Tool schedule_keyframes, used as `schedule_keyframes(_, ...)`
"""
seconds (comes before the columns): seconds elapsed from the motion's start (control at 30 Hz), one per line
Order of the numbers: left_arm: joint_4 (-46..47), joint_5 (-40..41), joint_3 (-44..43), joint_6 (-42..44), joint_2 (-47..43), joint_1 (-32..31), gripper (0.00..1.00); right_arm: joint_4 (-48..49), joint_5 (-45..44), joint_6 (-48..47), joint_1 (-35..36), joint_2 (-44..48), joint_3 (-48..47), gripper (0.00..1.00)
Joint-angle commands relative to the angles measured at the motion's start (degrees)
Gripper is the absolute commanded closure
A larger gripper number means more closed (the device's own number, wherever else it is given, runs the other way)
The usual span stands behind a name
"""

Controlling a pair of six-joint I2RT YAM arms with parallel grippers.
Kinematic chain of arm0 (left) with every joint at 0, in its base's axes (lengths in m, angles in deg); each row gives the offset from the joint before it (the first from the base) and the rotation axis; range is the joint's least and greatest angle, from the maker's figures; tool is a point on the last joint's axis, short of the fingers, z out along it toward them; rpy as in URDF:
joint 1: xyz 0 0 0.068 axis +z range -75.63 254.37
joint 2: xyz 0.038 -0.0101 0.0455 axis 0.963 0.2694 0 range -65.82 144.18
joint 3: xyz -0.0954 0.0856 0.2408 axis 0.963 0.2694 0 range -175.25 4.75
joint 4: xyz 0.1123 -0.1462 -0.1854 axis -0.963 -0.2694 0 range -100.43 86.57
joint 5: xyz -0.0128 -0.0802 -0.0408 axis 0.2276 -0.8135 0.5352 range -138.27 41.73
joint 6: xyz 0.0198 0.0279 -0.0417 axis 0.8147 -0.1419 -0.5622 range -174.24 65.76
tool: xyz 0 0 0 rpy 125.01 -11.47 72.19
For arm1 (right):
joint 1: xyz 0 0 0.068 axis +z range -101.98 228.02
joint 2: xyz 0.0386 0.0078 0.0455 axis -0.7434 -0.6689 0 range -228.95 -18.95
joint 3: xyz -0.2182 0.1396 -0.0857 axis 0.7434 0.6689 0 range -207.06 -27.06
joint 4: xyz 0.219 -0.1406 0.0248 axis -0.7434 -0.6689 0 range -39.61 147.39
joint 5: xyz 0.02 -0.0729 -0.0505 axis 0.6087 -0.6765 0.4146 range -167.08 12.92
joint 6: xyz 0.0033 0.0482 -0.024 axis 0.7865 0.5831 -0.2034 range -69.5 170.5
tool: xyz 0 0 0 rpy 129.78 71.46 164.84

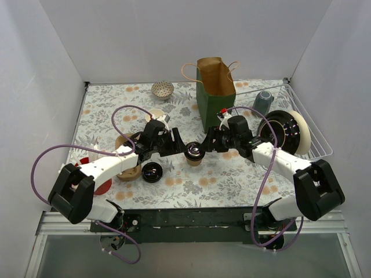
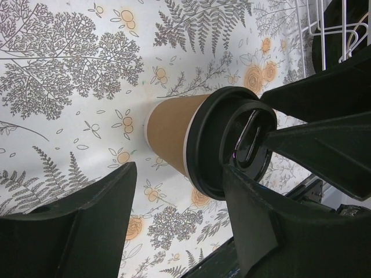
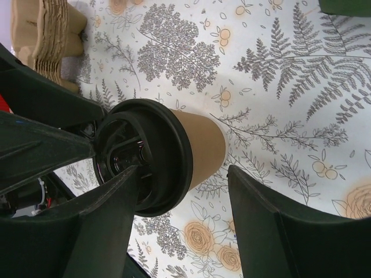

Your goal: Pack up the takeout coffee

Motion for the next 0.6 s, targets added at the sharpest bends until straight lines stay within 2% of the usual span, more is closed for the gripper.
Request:
schedule_keyframes(0.0,2.68,-1.38,1.76,0.08,0.1,0.33,0.41,4.43,2.1,-0.25,0.33,-0.92,0.72,0.32)
schedule_keyframes(0.33,2.25,-1.38,1.15,0.52,0.89,0.33,0.42,4.25,3.06,0.63,0.24,1.81,-2.0,0.28)
schedule_keyframes(0.57,1.28,-1.2,0.18,0.87,0.89,0.42,0.42,4.95,3.86,0.98,0.24,-0.03,-3.06,0.25)
